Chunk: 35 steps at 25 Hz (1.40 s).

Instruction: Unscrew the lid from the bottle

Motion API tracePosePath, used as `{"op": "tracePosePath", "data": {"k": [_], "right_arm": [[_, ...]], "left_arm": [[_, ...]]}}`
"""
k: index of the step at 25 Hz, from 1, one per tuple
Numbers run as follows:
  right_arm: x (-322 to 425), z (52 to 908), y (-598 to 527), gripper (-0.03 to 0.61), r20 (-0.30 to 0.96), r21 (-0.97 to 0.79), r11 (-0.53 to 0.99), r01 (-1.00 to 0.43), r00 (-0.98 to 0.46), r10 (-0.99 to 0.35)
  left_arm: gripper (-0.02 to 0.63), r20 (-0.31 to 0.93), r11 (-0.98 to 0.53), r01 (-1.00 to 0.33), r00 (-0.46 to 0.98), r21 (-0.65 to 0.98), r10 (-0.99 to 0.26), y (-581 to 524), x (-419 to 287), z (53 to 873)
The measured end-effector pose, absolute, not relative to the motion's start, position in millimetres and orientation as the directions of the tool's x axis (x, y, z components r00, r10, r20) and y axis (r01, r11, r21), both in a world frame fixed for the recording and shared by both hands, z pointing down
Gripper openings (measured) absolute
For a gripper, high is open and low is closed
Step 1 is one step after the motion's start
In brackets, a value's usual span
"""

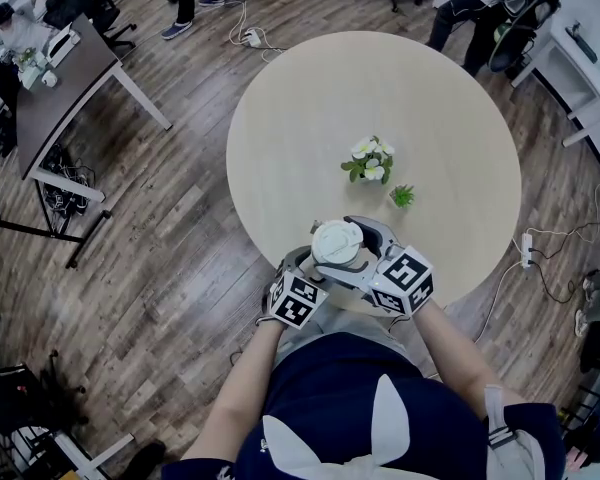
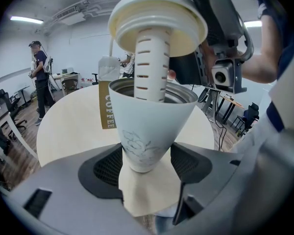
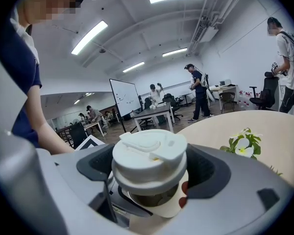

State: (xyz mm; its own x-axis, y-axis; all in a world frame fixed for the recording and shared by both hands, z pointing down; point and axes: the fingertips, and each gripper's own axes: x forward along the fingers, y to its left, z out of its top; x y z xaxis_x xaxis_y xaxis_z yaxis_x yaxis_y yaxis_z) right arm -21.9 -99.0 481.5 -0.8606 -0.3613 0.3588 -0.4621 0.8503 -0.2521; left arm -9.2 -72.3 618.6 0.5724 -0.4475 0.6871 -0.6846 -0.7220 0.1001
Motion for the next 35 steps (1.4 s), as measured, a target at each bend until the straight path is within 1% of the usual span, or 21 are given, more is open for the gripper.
{"op": "tracePosePath", "data": {"k": [17,35], "right_arm": [[-6.5,451.4,-110.6,0.449,0.253,-0.366,0.796,-0.483,-0.874,-0.415],[19.5,419.0,-120.6,0.449,0.128,-0.499,0.732,-0.464,-0.875,-0.467]], "left_arm": [[0.316,0.690,-0.724,-0.683,0.570,0.098,-0.445,-71.5,-9.5,620.1],[0.314,0.691,-0.725,-0.682,0.571,0.100,-0.442,-71.1,-9.8,620.8]]}}
